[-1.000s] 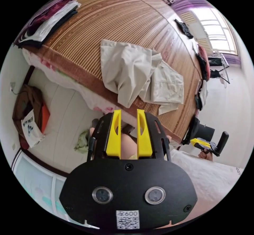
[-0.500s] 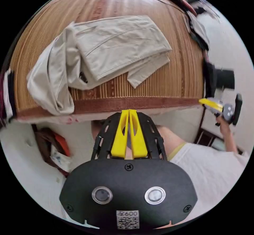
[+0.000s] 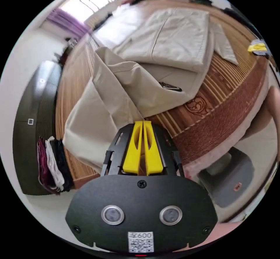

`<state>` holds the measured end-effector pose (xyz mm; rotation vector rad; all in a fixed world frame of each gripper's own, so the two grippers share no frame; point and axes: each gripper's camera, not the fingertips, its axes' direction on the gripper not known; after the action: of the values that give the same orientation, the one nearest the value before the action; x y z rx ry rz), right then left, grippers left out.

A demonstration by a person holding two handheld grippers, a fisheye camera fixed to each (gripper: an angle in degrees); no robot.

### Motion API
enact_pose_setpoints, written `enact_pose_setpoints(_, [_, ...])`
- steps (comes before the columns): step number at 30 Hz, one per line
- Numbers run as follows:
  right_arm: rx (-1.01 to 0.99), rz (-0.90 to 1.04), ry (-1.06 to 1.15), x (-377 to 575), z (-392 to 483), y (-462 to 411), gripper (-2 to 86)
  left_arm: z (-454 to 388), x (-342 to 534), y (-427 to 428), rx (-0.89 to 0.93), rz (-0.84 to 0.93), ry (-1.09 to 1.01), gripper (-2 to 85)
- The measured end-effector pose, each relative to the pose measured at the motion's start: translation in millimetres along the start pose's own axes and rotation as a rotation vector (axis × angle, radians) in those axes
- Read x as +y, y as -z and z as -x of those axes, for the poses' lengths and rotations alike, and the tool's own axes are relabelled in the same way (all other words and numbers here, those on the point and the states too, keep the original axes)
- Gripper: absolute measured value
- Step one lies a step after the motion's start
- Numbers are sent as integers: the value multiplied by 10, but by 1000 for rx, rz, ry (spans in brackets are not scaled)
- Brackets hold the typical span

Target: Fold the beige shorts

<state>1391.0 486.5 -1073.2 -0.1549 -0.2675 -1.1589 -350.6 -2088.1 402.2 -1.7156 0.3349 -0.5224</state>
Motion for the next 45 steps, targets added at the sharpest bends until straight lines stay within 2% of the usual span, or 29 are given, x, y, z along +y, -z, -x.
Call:
enact_pose_setpoints(3, [11, -2, -69, 132, -142, -236, -9, 430, 456, -56, 148, -106, 144, 6])
enact_pose_setpoints(5, [5, -44, -105, 324, -254, -345, -9, 533, 686, -85, 158, -163, 156, 6])
enact_pose_setpoints(8, [2, -146, -193, 715, -420, -516, -9, 585, 1205, -211, 128, -349, 232, 6])
enact_pose_setpoints(11, [191, -245, -170, 1036, -184, -720, -8, 703, 1467, -262, 117, -410, 258, 6])
enact_pose_setpoints(15, [216, -97, -137, 896, -379, -861, -8, 758, 1549, -198, 29, -374, 229, 5])
enact_pose_setpoints(19, [254, -53, -105, 942, -528, -1014, -8, 960, 1717, -224, 72, -383, 269, 5])
enact_pose_setpoints(22, [164, -157, -26, 1155, -550, -869, -6, 1130, 1736, -212, 116, -332, 303, 5])
enact_pose_setpoints(24, [-43, -287, -8, 1356, -665, -730, 0, 1207, 1698, -187, 110, -277, 286, 5])
enact_pose_setpoints(26, [-163, -349, -17, 1460, -784, -652, 12, 1243, 1669, -176, 105, -240, 296, 4])
enact_pose_setpoints(27, [-229, -390, -42, 1498, -873, -589, 55, 1240, 1642, -163, 90, -215, 292, 4])
enact_pose_setpoints(32, [-303, -594, 3, 1371, -914, -253, 109, 1093, 1496, -119, -20, -114, 165, 5])
enact_pose_setpoints(35, [-357, -602, 72, 1004, -822, -212, 115, 1071, 1434, -116, -40, -77, 124, 6])
enact_pose_setpoints(39, [-492, -575, 35, 568, -781, -394, 109, 1062, 1447, -113, -43, -97, 102, 6])
enact_pose_setpoints(41, [-458, -514, -1, 403, -725, -578, 85, 1006, 1426, -105, -63, -93, 71, 6])
enact_pose_setpoints(43, [-388, -405, 57, 257, -593, -803, 52, 914, 1412, -91, -103, -92, 3, 5])
enact_pose_setpoints(45, [-318, -438, 143, 314, -571, -805, 12, 717, 1359, -130, -295, -1, -180, 5])
